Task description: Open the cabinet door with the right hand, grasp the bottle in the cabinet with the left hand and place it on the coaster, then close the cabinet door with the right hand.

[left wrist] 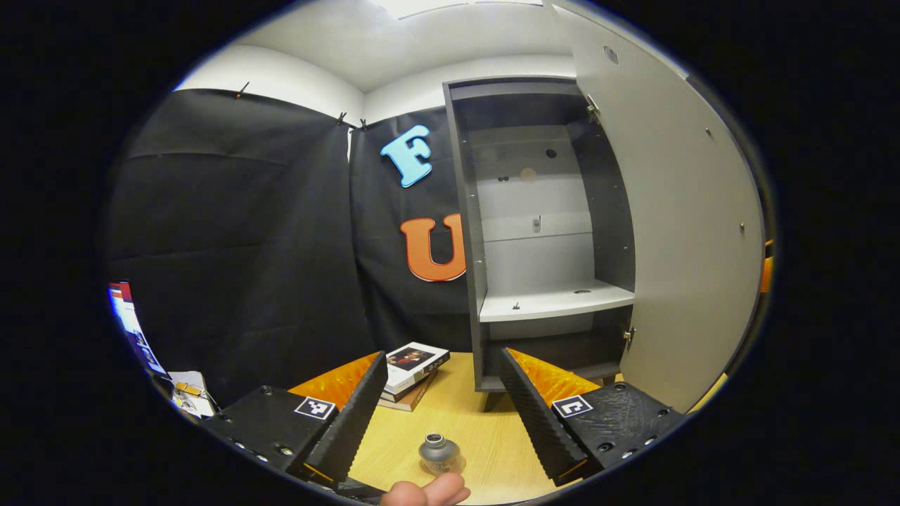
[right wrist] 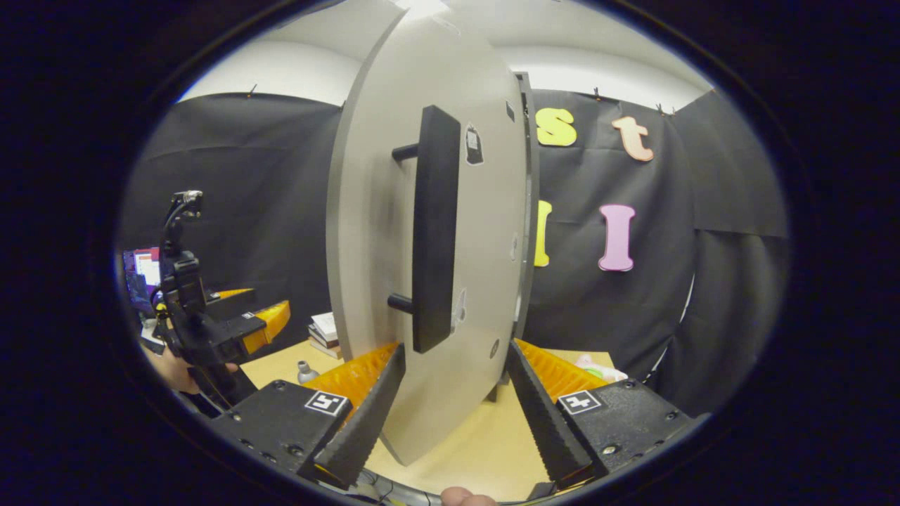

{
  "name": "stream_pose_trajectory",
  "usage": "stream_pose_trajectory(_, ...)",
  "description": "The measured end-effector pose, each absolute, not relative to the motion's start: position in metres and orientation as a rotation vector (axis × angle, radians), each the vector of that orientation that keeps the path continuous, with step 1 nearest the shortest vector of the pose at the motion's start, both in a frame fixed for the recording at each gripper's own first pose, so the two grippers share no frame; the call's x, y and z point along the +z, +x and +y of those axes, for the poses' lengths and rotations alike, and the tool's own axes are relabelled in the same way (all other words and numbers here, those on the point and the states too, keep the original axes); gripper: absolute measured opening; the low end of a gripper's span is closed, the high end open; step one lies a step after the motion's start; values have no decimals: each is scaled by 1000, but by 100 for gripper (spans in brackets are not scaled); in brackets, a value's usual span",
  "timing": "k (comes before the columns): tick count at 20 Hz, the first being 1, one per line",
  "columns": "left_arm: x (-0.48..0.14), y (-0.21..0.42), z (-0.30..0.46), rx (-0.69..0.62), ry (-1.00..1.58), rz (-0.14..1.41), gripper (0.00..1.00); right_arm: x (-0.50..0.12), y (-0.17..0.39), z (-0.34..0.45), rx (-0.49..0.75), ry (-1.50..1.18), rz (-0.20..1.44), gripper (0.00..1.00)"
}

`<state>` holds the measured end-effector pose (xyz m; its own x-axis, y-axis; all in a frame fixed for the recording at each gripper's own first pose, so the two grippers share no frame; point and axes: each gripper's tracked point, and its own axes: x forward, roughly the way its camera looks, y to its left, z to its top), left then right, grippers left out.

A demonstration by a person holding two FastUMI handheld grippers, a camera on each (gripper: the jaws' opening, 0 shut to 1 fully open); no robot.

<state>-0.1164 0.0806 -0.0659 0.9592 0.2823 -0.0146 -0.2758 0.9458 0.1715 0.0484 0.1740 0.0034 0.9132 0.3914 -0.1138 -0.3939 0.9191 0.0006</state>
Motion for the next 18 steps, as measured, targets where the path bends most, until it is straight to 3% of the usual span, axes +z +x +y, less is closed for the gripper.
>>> stream_pose_trajectory(18,-59,-53,155,248,90,67,96,7,105,319,541,-13,115,95)
